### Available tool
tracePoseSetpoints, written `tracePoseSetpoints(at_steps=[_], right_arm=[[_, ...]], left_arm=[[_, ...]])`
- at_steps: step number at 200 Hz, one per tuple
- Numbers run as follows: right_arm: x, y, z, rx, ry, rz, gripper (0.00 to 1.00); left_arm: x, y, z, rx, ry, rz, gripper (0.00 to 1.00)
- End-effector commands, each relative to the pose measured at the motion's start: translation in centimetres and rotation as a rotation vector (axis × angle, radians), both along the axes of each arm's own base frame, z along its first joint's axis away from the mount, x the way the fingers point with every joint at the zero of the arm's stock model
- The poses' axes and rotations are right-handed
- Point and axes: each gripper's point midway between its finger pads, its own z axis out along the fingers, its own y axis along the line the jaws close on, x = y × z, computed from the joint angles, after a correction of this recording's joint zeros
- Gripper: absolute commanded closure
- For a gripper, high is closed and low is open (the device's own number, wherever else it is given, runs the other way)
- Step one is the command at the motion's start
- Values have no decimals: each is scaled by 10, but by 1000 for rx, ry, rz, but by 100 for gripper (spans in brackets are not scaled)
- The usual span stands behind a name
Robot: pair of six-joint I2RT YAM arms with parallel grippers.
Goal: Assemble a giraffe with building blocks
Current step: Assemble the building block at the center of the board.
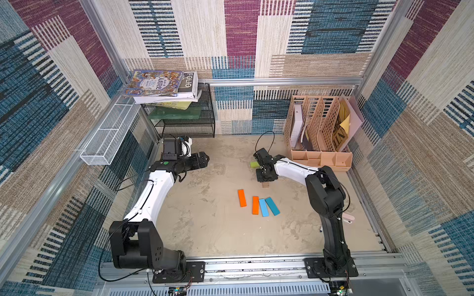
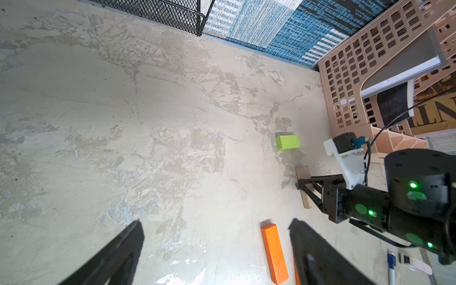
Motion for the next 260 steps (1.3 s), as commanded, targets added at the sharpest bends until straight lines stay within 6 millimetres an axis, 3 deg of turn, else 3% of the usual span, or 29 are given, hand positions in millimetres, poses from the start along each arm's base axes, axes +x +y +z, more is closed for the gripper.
tracePoseSetpoints(at_steps=[1,149,260], right_arm=[[0,5,-4,16,34,-11,79],[24,6,2,-20,1,-39,75],[31,6,-9,-52,-1,-46,70]], left_arm=[[2,-1,3,-4,-8,-10,4],[2,-4,6,-18,-12,-19,4],[3,-5,5,-21,-7,-21,4]])
